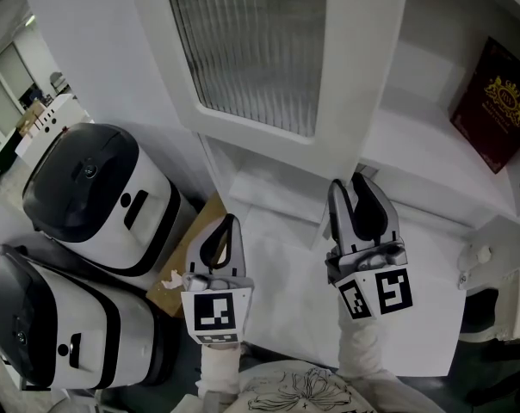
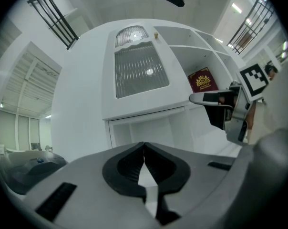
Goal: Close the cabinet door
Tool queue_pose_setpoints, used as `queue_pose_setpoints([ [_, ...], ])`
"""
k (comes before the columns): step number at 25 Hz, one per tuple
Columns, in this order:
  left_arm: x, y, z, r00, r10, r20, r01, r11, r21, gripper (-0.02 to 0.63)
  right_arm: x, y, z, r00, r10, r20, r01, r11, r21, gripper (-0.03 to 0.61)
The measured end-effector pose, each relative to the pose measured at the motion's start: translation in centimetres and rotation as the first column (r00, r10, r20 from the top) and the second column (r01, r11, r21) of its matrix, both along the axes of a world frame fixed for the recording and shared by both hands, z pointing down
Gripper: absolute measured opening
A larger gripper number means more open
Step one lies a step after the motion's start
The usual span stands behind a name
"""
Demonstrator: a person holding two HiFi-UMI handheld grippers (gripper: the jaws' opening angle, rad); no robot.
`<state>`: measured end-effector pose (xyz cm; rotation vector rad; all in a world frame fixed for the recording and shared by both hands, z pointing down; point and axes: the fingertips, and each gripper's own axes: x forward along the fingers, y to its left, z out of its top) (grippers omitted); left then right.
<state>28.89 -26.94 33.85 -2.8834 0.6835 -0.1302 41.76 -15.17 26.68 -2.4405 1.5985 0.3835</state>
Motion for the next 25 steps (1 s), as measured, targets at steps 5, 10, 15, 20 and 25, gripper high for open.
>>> queue_pose_setpoints([
  [5,0.2,-0.2,0.2,1.0,-0.004,0.005,0.004,1.0,-0.002,0.004,0.5,-0.1,0.0,1.0,0.021,0.001,-0.021,1.0,-0.004,0.13],
  [10,0.5,-0.2,0.4,1.0,-0.003,0.004,0.003,1.0,-0.007,0.005,0.9,-0.2,0.0,0.999,0.04,-0.003,-0.04,0.999,-0.005,0.13],
  [15,0.8,-0.3,0.6,1.0,-0.005,0.012,0.005,1.0,-0.007,0.003,1.4,-0.3,0.0,0.998,0.059,-0.005,-0.059,0.998,-0.015,0.13],
  [20,1.1,-0.4,0.8,1.0,-0.008,0.012,0.008,1.0,-0.012,0.003,1.9,-0.5,0.0,0.998,0.067,0.003,-0.067,0.998,-0.013,0.13],
  [25,1.3,-0.3,1.2,1.0,-0.007,0.016,0.008,1.0,-0.02,0.003,2.2,-0.6,0.0,0.997,0.076,-0.004,-0.076,0.997,-0.019,0.127],
])
